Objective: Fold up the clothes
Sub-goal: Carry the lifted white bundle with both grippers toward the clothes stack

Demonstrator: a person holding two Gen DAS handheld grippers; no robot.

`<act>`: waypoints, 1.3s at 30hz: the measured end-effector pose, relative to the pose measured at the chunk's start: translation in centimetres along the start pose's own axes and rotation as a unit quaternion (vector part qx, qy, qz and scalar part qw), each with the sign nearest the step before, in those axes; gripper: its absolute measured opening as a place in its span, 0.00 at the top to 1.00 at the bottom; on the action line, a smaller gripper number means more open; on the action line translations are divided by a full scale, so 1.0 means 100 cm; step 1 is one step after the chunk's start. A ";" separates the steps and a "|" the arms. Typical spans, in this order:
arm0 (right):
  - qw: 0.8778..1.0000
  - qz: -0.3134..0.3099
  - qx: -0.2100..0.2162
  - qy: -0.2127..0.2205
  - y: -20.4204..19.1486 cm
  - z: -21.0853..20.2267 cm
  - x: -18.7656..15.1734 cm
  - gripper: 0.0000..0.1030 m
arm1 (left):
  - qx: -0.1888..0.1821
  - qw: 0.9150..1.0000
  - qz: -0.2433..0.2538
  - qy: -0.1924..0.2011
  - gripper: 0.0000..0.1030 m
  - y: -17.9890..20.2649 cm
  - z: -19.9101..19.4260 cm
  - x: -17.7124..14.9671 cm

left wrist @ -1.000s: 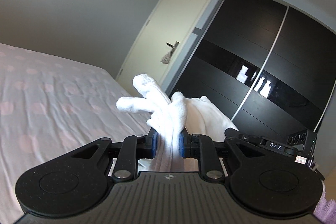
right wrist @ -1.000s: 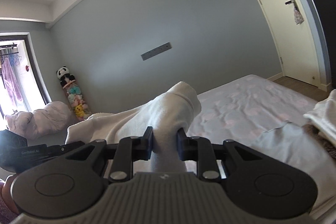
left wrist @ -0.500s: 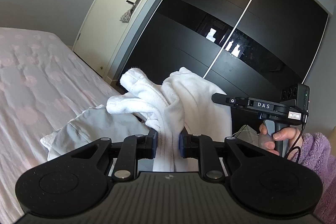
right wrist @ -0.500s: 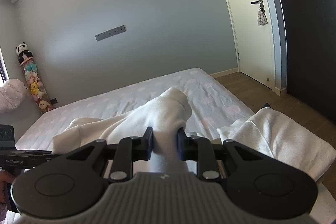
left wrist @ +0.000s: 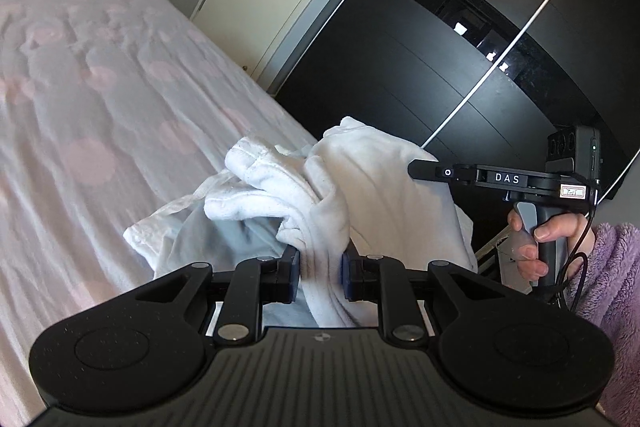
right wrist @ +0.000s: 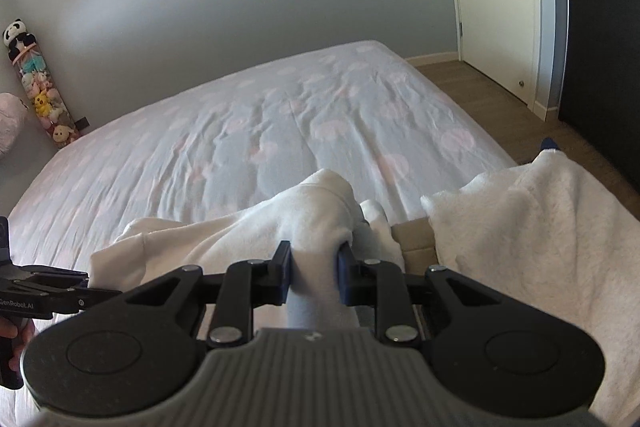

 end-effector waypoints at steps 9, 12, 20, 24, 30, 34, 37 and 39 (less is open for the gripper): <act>0.993 0.077 0.015 -0.088 0.019 0.040 0.008 0.59 | -0.044 0.996 -0.073 -0.013 0.68 -0.035 0.015 -0.004; 0.989 0.120 0.026 -0.087 0.027 0.045 0.020 0.37 | -0.050 0.993 -0.103 0.004 0.45 -0.047 0.010 -0.003; 0.977 0.174 0.008 -0.127 0.036 0.081 0.032 0.39 | -0.064 0.990 -0.127 -0.022 0.45 -0.065 0.023 0.002; 0.979 0.153 0.012 -0.137 0.023 0.092 0.040 0.62 | -0.072 0.988 -0.136 -0.020 0.47 -0.064 0.029 0.001; 0.991 0.045 0.040 -0.118 -0.015 0.075 0.055 0.76 | -0.078 0.993 -0.089 -0.004 0.76 -0.044 0.025 0.002; 0.990 -0.068 0.099 -0.071 -0.042 0.037 0.058 0.77 | -0.085 0.994 -0.055 0.036 0.82 -0.032 0.006 0.005; 0.986 -0.135 0.087 -0.035 -0.049 0.020 0.056 0.78 | -0.083 0.994 -0.035 0.057 0.84 -0.026 -0.005 0.005; 0.986 -0.160 0.046 -0.033 -0.048 0.026 0.053 0.79 | -0.068 0.996 -0.024 0.056 0.86 -0.026 -0.006 0.005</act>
Point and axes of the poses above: each gripper's, at about its wrist camera, not at the fingertips, and z roughly the way its jaws point, y to its right, x to its top, the point moved 7 cm from there along z, roughly the way its jaws point, and after that the axes turned 3 degrees about z, right-handed, at the moved point
